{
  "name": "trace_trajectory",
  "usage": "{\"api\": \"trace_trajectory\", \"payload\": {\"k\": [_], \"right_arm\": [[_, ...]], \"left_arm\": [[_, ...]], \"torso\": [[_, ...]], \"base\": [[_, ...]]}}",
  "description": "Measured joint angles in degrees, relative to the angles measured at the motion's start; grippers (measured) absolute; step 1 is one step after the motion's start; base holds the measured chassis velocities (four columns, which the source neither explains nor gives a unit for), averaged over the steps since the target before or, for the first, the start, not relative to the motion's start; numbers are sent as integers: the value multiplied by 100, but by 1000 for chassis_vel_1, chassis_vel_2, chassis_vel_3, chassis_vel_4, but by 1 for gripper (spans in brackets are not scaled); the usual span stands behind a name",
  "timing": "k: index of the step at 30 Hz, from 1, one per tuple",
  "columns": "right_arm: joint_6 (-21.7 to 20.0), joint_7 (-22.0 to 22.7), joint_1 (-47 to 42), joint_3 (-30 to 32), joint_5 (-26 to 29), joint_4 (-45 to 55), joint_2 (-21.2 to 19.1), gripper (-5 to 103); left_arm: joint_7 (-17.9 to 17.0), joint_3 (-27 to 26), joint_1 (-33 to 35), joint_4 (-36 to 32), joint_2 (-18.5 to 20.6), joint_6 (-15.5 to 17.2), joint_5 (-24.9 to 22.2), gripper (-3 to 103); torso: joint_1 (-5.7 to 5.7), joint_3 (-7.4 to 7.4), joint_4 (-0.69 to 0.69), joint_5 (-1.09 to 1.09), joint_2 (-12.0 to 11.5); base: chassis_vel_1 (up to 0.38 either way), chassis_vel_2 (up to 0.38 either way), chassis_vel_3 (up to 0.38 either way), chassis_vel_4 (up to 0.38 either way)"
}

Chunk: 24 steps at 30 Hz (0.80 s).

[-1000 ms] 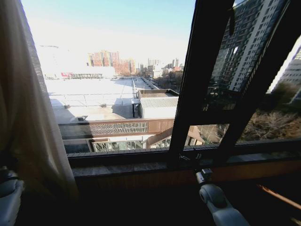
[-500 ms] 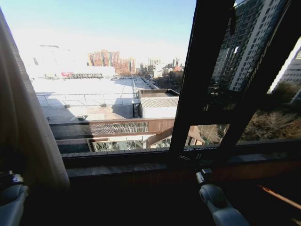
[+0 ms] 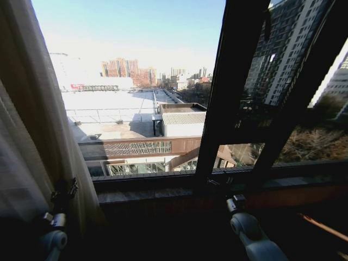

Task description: Open the curtains by pulling them apart, changing their state from closed to fully open.

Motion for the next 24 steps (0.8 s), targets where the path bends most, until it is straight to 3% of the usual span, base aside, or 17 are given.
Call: {"api": "trace_trajectory", "payload": {"k": [5,6,24], "right_arm": [[0,0,0,0,0,0,0,100],[0,0,0,0,0,0,0,100],[0,0,0,0,0,0,0,100]], "left_arm": [[2,126,192,-324,-214,-4,243,94],[1,205,297,-363,-338,-163,481,99],[-14,192,266,-120,-313,-393,698,100]], "torso": [[0,0,-1,-3,0],[0,0,0,-4,0],[0,1,0,-5,0]], "base": [[0,0,0,0],[0,0,0,0],[0,0,0,0]]}}
